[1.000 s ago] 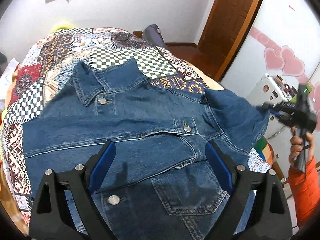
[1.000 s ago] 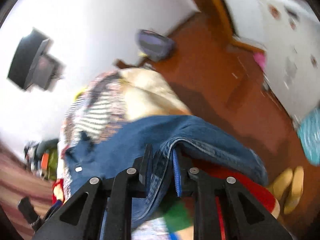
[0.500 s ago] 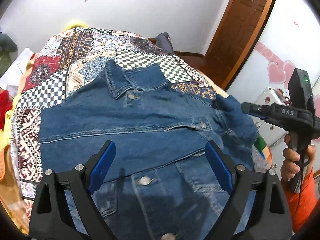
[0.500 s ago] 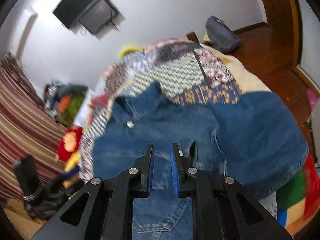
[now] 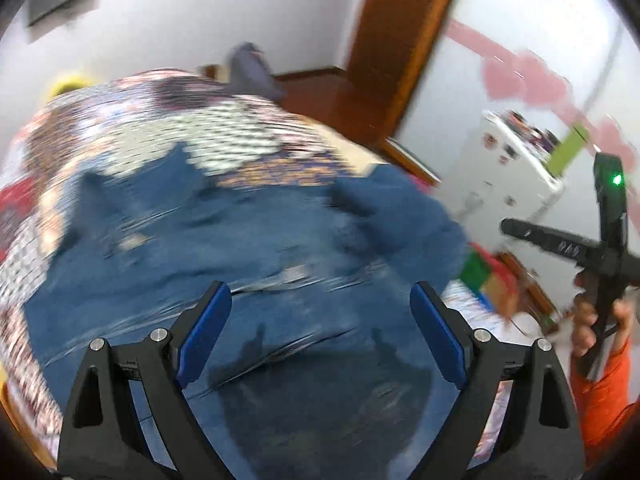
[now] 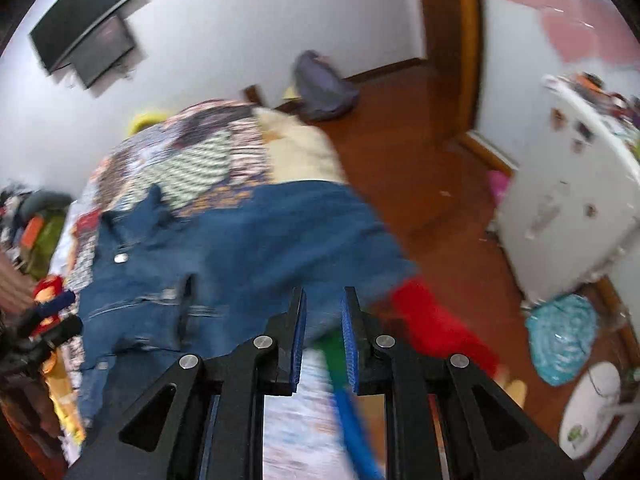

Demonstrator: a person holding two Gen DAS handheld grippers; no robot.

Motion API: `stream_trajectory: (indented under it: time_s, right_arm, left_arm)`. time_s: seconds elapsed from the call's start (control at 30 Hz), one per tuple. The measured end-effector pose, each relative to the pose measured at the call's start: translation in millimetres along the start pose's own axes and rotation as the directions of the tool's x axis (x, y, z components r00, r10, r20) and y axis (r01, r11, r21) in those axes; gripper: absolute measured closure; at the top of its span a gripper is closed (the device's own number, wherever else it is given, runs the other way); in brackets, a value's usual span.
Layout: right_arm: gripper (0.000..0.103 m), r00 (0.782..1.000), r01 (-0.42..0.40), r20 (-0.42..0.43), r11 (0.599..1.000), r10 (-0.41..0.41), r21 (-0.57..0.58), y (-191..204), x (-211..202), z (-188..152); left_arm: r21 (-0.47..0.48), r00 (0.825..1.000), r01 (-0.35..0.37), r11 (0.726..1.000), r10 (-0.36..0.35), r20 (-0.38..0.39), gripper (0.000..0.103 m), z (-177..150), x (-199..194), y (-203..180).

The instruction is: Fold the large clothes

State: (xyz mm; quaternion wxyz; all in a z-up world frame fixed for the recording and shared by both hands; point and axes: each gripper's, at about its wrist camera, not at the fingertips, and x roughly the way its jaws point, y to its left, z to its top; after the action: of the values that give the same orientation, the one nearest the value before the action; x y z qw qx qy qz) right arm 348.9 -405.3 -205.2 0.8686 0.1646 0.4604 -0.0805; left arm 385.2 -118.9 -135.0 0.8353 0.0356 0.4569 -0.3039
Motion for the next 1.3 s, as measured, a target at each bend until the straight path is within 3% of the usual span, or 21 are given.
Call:
stream_trajectory:
  time_s: [0.17,0.33,0.4,0.5,0.6,0.67,0.73,0.77,0.8,0.97,1.07,1.2,1.3]
  right_arm:
    - [0.089,0.998,0.052,-0.027,0.995,-0.05,0.084,-53.8,-3.9,-17.9]
    - [0.089,0.998,0.015,-0.067,0.98,-0.002,0.199,-94.3,2.9,-34.8]
    - [0.089,0.997,0.01,-0.075,0.973,0.007,0.23,-102.8,6.4,-39.5]
    - [0.089,0.997,0.019,-0.081,0.972,0.001,0.236,-110.1,8.3,-42.7]
    - [0.089,0.996,0.023,-0.087,0.972,-0.003,0.233,-114.3,10.0,-44.4]
    - [0.089,0.996,0.019,-0.085,0.971,0.001,0.238,-116.7,10.6,-45.3]
    - [0.089,0.996,0.006,-0.085,0.968,0.016,0.249,-117.7,12.6,-45.7]
    - [0.089,0.996,0.002,-0.086,0.968,0.021,0.251,-116.9,13.3,-45.5]
    - [0.089,0.996,-0.002,-0.09,0.968,0.025,0.251,-115.9,14.8,-45.6]
    - [0.089,0.994,-0.03,-0.096,0.969,0.054,0.243,-105.2,19.1,-46.1]
    - [0.089,0.993,-0.041,-0.101,0.971,0.066,0.234,-97.0,22.3,-45.2]
    - [0.089,0.988,-0.084,-0.106,0.972,0.109,0.219,-82.5,28.1,-40.6]
    - [0.089,0.981,-0.141,-0.101,0.967,0.165,0.211,-67.2,37.4,-31.4]
  left_arm:
    - [0.153,0.993,0.084,0.985,-0.069,-0.101,0.013,29.6,57.5,-72.1]
    - [0.224,0.962,0.208,0.952,-0.158,-0.224,0.042,36.7,113.9,-129.3]
    - [0.238,0.953,0.226,0.944,-0.163,-0.257,0.052,36.9,131.5,-144.8]
    - [0.264,0.941,0.236,0.935,-0.153,-0.301,0.053,32.6,151.9,-160.4]
    - [0.326,0.936,0.207,0.923,-0.09,-0.339,0.053,20.1,170.0,-168.6]
    - [0.341,0.939,0.198,0.919,-0.079,-0.334,0.053,15.6,174.7,-167.5]
    - [0.294,0.945,0.184,0.938,-0.086,-0.317,0.066,17.9,174.2,-159.6]
    - [0.282,0.949,0.158,0.946,-0.067,-0.308,0.086,20.0,173.0,-154.2]
    - [0.281,0.955,0.125,0.952,-0.039,-0.294,0.088,22.8,172.6,-148.7]
    - [0.225,0.967,0.11,0.968,-0.052,-0.249,0.095,33.7,163.9,-136.1]
    - [0.264,0.986,0.082,0.961,-0.04,-0.161,0.096,43.5,136.3,-144.5]
    - [0.33,0.997,0.037,0.943,-0.011,-0.081,0.096,53.5,106.6,-143.7]
    - [0.298,0.999,0.03,0.954,-0.015,-0.051,0.097,59.9,90.9,-123.2]
